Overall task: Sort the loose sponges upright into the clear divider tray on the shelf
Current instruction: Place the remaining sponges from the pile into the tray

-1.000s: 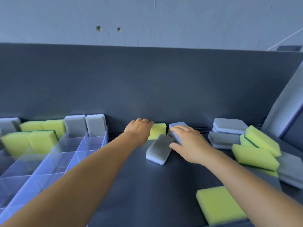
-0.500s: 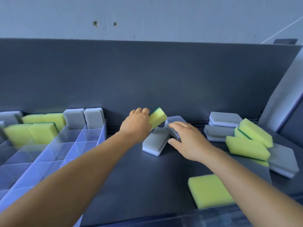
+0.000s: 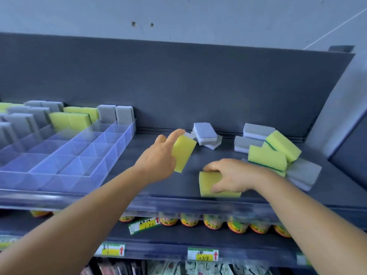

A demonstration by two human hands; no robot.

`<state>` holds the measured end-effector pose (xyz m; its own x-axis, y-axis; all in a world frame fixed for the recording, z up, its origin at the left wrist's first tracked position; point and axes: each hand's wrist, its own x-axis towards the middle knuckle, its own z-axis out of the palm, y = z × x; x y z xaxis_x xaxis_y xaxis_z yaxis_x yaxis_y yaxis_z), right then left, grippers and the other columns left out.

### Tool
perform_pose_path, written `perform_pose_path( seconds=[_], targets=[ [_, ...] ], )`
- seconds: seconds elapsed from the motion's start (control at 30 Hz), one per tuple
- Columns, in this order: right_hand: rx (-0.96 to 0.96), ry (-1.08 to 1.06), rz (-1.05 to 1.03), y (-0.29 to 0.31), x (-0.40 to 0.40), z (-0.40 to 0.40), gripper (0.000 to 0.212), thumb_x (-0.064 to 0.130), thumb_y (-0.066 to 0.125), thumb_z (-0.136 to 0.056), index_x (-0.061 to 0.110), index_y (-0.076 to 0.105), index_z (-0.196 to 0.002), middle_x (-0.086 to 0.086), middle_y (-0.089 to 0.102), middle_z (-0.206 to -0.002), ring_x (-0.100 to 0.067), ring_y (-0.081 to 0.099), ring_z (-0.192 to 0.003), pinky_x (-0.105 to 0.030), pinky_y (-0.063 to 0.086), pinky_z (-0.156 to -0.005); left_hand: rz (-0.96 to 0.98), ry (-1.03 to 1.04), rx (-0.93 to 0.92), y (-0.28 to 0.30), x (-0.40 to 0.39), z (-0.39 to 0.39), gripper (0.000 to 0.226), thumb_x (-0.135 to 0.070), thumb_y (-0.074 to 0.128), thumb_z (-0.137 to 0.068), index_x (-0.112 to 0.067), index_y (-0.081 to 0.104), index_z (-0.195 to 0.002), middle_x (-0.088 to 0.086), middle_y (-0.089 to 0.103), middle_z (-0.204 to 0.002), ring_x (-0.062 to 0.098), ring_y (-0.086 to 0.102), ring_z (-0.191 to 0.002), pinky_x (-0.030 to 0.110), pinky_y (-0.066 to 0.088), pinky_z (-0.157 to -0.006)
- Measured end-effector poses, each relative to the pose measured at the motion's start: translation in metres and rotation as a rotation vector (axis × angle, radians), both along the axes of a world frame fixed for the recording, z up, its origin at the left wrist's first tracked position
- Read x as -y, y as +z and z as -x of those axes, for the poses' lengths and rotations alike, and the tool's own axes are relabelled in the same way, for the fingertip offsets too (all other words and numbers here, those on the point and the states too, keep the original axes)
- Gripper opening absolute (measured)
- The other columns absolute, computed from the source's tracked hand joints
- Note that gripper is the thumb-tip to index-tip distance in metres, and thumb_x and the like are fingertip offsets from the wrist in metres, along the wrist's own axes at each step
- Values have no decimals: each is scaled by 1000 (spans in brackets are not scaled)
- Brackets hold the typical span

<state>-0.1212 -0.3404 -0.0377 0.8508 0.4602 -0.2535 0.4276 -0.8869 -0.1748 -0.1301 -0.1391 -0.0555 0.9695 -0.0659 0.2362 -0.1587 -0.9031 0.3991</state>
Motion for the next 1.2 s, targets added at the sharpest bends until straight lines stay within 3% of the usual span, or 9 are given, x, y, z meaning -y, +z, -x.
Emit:
perform_pose_path(
  seconds=[0.23, 0.33, 0.47, 0.57, 0.67, 0.73, 0.8, 0.97, 1.2],
  targets=[
    [123, -159, -70, -21, -1, -9, 62, 33, 58, -89, 22, 30, -144, -7, 35, -143, -30, 49, -120, -35, 43, -92, 119, 54, -32, -5, 3, 24, 53, -6, 53, -84, -26, 30, -127, 0, 42, -114, 29, 52, -74, 35, 44, -63],
    [155, -215, -129, -25, -5, -14, 53, 29, 55, -91, 21, 36, -139, -9, 33, -139, -32, 50, -114, -33, 40, -84, 154, 101, -25, -5, 3, 27, 41, -12, 58, -86, -19, 35, -120, -5, 39, -112, 30, 55, -82, 37, 46, -72],
    [206, -254, -364, -18, -12, -17, 34, 22, 53, -91, 24, 51, -125, -5, 38, -133, -25, 53, -104, -26, 37, -79, 182, 149, 6, -1, -1, 30, 33, -18, 59, -89, -17, 39, -115, -3, 47, -111, 23, 48, -77, 31, 40, -69],
    [211, -274, -608, -13, -20, -18, 26, 21, 55, -89, 23, 51, -115, -1, 49, -124, -21, 53, -98, -28, 40, -74, 171, 129, 30, 4, -8, 32, 46, -16, 59, -89, -22, 38, -130, 0, 48, -129, 21, 48, -81, 31, 43, -78],
    [145, -218, -845, -5, -35, -13, 33, 18, 56, -89, 29, 48, -120, 6, 57, -116, -17, 54, -97, -28, 43, -69, 152, 126, 37, 13, -17, 36, 53, -16, 57, -91, -25, 38, -139, 2, 46, -134, 19, 46, -84, 31, 44, -85],
    [124, -142, -940, 1, -48, -9, 41, 14, 56, -90, 33, 48, -126, 10, 55, -111, -10, 52, -93, -20, 42, -65, 175, 142, 53, 20, -26, 39, 50, -16, 56, -91, -24, 41, -137, 3, 47, -131, 18, 45, -86, 29, 42, -83],
    [138, -108, -976, 7, -61, -6, 36, 14, 56, -90, 36, 54, -118, 16, 53, -95, -6, 52, -83, -18, 42, -60, 188, 157, 75, 26, -37, 44, 47, -17, 57, -91, -23, 43, -135, 3, 47, -131, 18, 44, -86, 25, 37, -80],
    [165, -86, -978, 21, -97, -5, 24, 17, 65, -84, 34, 57, -100, 15, 60, -87, -14, 57, -85, -31, 48, -72, 176, 194, 137, 43, -78, 54, 43, -23, 58, -91, -22, 47, -132, 1, 51, -130, 14, 43, -89, 22, 34, -79],
    [240, -23, -942, 39, -176, -1, 37, 16, 65, -85, 28, 58, -119, 6, 64, -107, -16, 60, -99, -29, 48, -84, 140, 206, 186, 61, -158, 61, 41, -19, 61, -88, -22, 52, -128, 1, 52, -125, 18, 52, -95, 22, 38, -76]
  ],
)
